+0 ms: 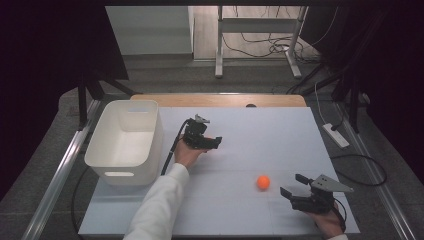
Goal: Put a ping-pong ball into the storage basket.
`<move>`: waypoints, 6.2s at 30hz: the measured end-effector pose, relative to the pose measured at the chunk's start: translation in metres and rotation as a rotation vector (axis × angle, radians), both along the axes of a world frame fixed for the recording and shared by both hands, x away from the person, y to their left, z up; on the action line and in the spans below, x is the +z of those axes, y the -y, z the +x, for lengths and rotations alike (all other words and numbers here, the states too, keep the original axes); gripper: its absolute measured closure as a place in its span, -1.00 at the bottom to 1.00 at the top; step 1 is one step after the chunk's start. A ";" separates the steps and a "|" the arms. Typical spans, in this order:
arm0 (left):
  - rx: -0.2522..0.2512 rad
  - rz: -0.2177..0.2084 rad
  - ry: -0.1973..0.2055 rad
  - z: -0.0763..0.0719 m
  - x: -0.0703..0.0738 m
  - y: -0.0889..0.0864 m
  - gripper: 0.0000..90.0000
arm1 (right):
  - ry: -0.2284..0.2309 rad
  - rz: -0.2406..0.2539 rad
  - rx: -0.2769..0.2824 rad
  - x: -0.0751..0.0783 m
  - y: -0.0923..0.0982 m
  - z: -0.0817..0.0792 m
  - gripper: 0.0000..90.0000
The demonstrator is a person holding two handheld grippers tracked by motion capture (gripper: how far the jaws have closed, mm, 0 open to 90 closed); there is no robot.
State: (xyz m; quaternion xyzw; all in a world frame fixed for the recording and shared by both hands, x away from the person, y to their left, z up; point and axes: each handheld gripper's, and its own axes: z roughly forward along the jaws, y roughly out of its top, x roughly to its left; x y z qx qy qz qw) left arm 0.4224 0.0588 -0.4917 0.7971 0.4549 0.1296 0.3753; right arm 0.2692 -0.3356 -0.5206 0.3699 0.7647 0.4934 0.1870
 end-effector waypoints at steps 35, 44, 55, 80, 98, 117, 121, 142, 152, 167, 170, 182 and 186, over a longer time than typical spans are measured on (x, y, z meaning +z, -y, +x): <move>0.010 0.050 -0.078 0.013 -0.022 -0.002 -0.51 | -0.001 -0.001 0.000 0.000 0.000 0.000 -0.61; -0.008 0.079 -0.077 0.013 -0.024 -0.001 -0.39 | -0.001 -0.003 0.000 0.000 0.000 0.000 -0.62; -0.011 0.074 -0.104 0.014 -0.027 -0.002 -0.18 | -0.001 -0.003 0.000 0.000 0.000 0.000 -0.62; 0.005 0.069 -0.080 0.011 -0.022 -0.008 0.13 | 0.006 -0.004 -0.009 0.000 0.001 0.000 -0.62; -0.020 -0.003 -0.014 -0.007 -0.006 -0.016 0.13 | 0.005 -0.004 -0.013 0.000 0.001 0.000 -0.62; -0.033 -0.030 0.045 -0.024 0.009 -0.024 0.13 | 0.007 0.001 -0.018 0.001 0.002 0.000 -0.62; -0.028 -0.041 0.061 -0.026 0.014 -0.026 0.13 | 0.008 0.001 -0.018 0.001 0.002 0.000 -0.62; -0.059 -0.097 0.148 -0.047 0.041 -0.027 0.13 | 0.018 0.003 -0.022 0.003 0.001 0.000 -0.62; -0.082 -0.120 0.177 -0.056 0.050 -0.028 0.13 | 0.018 0.001 -0.020 0.003 0.001 -0.001 -0.62; -0.079 -0.141 0.217 -0.068 0.064 -0.036 0.12 | 0.019 0.000 -0.023 0.003 0.001 -0.001 -0.62; -0.080 -0.142 0.219 -0.070 0.065 -0.037 0.12 | 0.020 0.001 -0.025 0.003 0.001 -0.001 -0.62; -0.086 -0.154 0.247 -0.082 0.075 -0.040 0.12 | 0.025 0.001 -0.023 0.004 0.001 -0.001 -0.62; -0.081 -0.160 0.256 -0.084 0.078 -0.041 0.13 | 0.025 0.002 -0.027 0.004 0.001 -0.001 -0.62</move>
